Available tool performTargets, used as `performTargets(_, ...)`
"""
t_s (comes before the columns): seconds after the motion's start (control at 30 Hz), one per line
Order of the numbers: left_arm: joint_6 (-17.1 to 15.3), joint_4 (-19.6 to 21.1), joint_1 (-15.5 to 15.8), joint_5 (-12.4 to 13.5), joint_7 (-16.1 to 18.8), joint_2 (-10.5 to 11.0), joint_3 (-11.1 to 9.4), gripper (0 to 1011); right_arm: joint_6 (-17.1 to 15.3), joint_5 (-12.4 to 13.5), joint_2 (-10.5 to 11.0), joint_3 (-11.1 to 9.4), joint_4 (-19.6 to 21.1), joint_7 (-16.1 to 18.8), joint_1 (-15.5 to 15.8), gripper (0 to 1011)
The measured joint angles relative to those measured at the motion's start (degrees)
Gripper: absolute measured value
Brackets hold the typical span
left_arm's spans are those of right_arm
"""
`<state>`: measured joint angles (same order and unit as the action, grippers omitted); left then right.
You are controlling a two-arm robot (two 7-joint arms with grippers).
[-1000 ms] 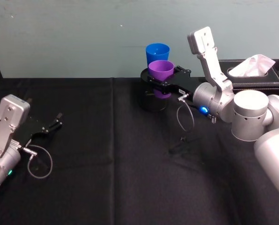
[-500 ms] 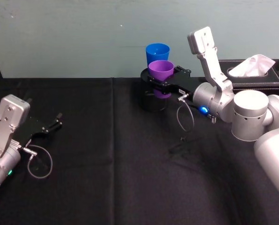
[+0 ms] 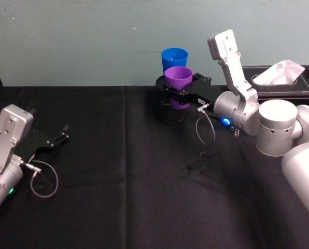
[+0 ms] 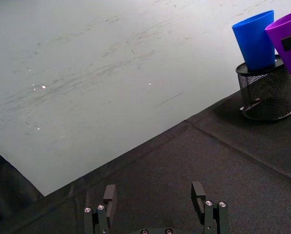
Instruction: Pick up one cup with a gripper and tap it against the other cup.
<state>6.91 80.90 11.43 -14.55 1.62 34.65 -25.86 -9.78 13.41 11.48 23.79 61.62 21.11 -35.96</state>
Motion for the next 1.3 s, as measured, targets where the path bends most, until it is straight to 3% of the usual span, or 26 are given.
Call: performTargets(1.3, 0.0, 0.0, 0.0, 0.0, 0.0, 0.0, 0.0, 1000, 0.0, 0.0, 0.0, 0.0, 0.0, 0.0, 0.0, 738)
